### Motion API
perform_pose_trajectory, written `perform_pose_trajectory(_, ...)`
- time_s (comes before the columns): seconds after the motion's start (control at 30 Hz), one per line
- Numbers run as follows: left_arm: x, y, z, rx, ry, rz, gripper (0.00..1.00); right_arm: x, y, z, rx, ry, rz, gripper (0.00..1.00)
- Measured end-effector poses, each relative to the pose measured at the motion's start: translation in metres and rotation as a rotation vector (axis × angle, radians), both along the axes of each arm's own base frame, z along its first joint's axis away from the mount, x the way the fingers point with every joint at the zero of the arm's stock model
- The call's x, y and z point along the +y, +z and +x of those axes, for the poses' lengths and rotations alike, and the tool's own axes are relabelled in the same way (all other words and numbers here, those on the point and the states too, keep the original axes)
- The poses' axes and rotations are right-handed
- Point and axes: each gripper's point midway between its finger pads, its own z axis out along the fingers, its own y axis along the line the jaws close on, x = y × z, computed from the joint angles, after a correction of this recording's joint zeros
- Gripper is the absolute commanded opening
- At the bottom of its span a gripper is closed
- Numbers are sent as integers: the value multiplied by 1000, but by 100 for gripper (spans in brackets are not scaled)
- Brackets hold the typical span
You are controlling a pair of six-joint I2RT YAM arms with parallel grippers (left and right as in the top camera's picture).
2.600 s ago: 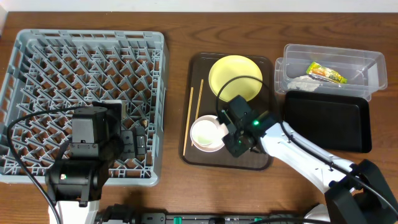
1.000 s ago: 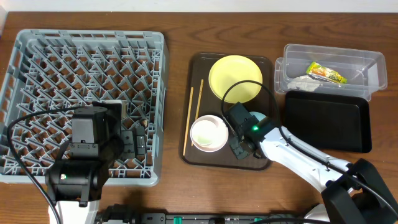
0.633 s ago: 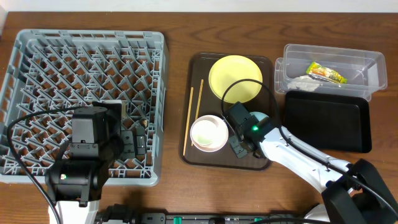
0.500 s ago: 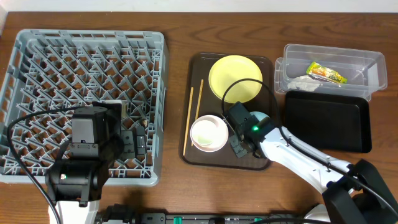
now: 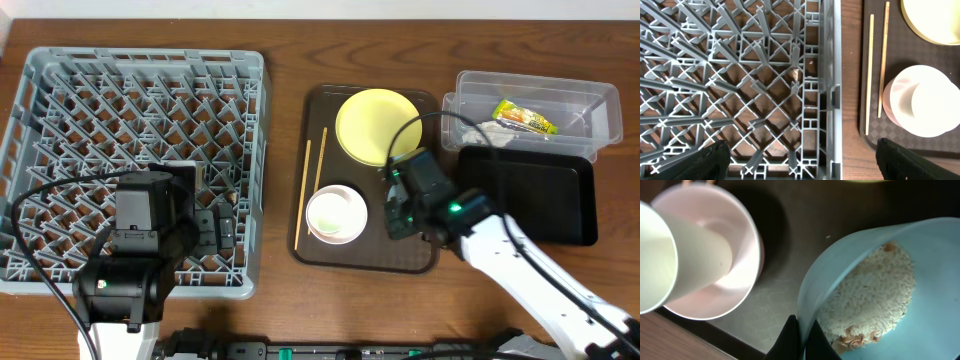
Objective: Sort waste into correct bins and load items into the dishwasher
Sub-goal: 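Lift the blue bowl over the black tray and tip out the rice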
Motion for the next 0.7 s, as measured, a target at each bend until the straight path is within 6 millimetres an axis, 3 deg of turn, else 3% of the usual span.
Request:
perform_pose_trajectory(0.43, 0, 0, 0, 0, 0, 0, 95, -60, 53, 12, -65, -210, 179, 1)
perform_pose_trajectory(0.7, 0, 0, 0, 0, 0, 1, 95, -106, 57, 11, -63, -342, 178, 1)
